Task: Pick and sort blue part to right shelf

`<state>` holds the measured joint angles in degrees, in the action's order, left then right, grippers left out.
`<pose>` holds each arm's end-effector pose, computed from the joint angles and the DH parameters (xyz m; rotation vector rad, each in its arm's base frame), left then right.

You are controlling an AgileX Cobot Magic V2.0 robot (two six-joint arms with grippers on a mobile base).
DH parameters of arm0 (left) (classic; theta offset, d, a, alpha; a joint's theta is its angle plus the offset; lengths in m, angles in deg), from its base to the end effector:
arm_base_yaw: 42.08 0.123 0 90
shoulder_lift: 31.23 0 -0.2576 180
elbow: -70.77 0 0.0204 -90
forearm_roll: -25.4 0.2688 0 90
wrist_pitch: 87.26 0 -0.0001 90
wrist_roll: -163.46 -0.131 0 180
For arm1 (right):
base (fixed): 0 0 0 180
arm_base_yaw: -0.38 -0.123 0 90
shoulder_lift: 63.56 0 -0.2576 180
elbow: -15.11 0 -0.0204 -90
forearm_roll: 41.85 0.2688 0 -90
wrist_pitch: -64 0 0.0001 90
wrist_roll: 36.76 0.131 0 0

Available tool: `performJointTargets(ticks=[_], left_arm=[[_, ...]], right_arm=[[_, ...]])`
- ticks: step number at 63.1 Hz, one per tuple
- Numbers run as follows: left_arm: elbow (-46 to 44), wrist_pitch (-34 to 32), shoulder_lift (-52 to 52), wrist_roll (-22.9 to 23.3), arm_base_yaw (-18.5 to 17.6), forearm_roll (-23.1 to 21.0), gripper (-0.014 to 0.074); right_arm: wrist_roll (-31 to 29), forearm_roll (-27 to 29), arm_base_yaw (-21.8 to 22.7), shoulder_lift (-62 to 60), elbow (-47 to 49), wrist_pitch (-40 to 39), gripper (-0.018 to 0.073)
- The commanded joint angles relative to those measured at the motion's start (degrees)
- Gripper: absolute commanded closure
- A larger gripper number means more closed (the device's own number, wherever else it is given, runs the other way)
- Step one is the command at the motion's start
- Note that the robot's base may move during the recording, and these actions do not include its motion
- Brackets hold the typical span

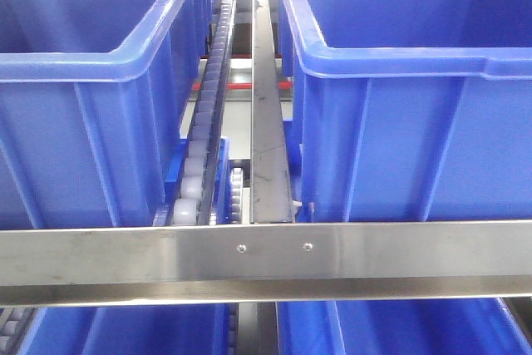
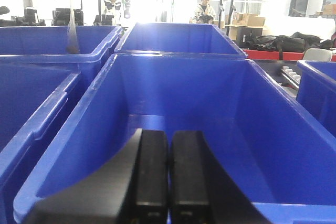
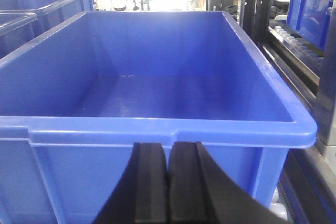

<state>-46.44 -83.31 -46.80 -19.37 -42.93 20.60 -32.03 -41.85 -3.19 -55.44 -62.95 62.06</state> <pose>0.1408 -0.0029 0.2838 -0.0092 1.4365 -0.0444 0.1419 0.0089 0.2107 0.0149 1.4713 0.1178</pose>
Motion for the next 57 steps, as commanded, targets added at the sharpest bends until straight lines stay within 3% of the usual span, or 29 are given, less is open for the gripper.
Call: performJointTargets(ticks=[1,20,40,57], left_arm=[[-1.67,-4.69,-0.67,0.10,-0.04,-0.46,0.0463],[-0.41,-5.28,-0.52,0.10,-0.04,-0.46,0.0463],[12.76,-8.09,8.71,0.02,-0.04,0.54,0.0463],[15.34,-7.91,8.61,0.02,0.10,0.54,0.0463]], right_arm=[[0.12,-0.77,0.35,-1.35,1.16,-5.17,0.0502],[0.12,-0.77,0.35,-1.35,1.16,-5.17,0.0502],[0.12,-0.77,0.35,-1.35,1.16,-5.17,0.0502],[0.12,-0.77,0.35,-1.28,1.16,-5.18,0.0502]])
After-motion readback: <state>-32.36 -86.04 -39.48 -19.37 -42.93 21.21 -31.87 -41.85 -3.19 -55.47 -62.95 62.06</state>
